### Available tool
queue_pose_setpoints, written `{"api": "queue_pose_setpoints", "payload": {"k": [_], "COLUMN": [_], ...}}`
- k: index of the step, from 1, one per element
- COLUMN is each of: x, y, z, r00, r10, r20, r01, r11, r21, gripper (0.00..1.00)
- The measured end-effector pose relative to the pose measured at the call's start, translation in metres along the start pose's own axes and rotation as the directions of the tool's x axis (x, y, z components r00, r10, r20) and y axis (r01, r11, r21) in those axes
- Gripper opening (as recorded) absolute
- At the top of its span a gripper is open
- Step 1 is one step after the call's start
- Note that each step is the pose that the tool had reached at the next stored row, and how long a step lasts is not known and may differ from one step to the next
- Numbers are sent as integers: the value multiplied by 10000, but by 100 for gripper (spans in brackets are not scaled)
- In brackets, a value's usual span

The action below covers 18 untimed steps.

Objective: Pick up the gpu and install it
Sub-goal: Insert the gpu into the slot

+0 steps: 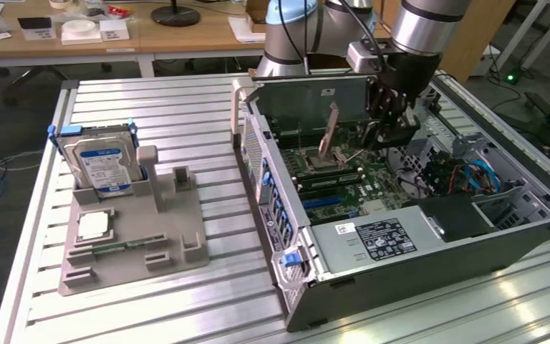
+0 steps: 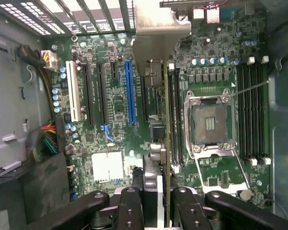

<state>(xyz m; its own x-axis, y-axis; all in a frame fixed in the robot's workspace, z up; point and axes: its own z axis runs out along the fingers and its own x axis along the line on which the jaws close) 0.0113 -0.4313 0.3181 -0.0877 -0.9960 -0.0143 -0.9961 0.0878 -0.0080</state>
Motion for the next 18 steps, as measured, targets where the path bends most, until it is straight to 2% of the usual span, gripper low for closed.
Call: {"api": "queue_pose_setpoints", "payload": {"k": [1,6,12,18], "x": [0,2,15,99], "y": [5,14,148,183], "z": [10,37,72,86], "r00": [10000,9996,9996,9995], "r10": [-76,-286,-291,-313], "r20": [23,25,25,24], "r01": [76,286,291,313], "r11": [10000,9996,9996,9995], "r21": [-3,-7,-7,-8], "gripper": [28,28,28,28]}}
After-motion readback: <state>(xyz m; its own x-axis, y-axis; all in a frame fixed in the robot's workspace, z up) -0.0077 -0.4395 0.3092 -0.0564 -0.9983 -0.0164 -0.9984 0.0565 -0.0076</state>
